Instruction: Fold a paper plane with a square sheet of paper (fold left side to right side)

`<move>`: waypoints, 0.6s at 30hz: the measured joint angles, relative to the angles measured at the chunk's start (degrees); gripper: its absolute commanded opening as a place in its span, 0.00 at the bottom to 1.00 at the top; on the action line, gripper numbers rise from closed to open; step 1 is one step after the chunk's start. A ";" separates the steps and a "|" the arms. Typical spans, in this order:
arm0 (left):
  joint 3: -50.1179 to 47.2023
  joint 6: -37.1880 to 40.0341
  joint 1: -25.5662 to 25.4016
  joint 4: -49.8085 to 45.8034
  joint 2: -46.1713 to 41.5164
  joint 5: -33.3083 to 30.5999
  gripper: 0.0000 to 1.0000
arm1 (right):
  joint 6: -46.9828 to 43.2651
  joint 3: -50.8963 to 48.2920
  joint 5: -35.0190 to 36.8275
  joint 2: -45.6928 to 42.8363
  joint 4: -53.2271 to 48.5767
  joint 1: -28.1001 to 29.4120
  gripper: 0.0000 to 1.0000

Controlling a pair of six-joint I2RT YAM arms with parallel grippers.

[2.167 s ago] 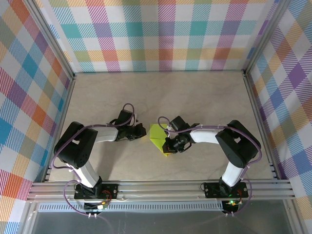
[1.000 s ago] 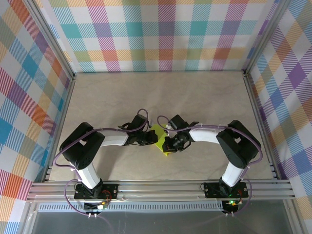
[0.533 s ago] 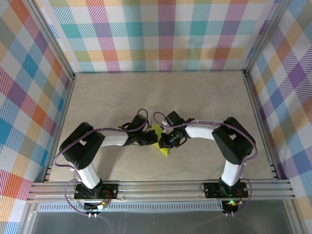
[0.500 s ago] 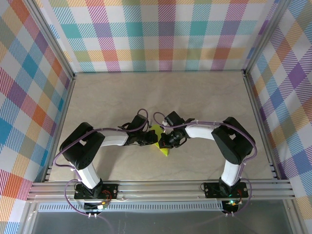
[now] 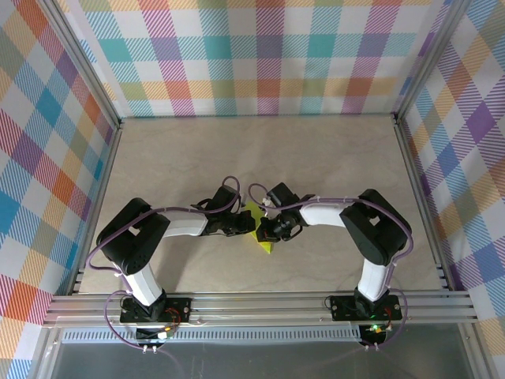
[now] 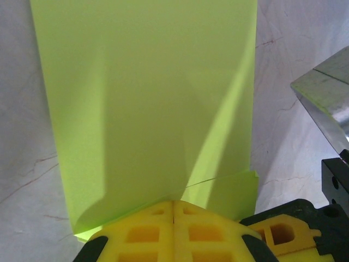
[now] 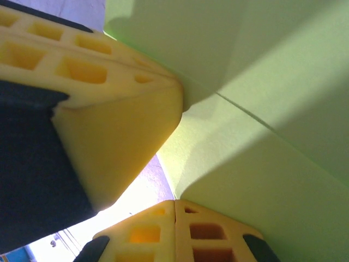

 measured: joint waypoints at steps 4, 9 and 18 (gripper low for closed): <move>0.00 0.00 0.00 -0.02 0.00 0.00 0.00 | 0.20 -1.79 0.22 -1.38 0.61 0.33 0.00; 0.00 0.00 0.00 -0.02 0.00 -0.02 0.00 | 0.44 -4.70 0.39 -3.69 0.83 0.98 0.00; 0.00 0.04 0.00 -0.07 0.00 -0.02 0.00 | 1.97 -9.03 0.83 -7.37 1.29 1.07 0.00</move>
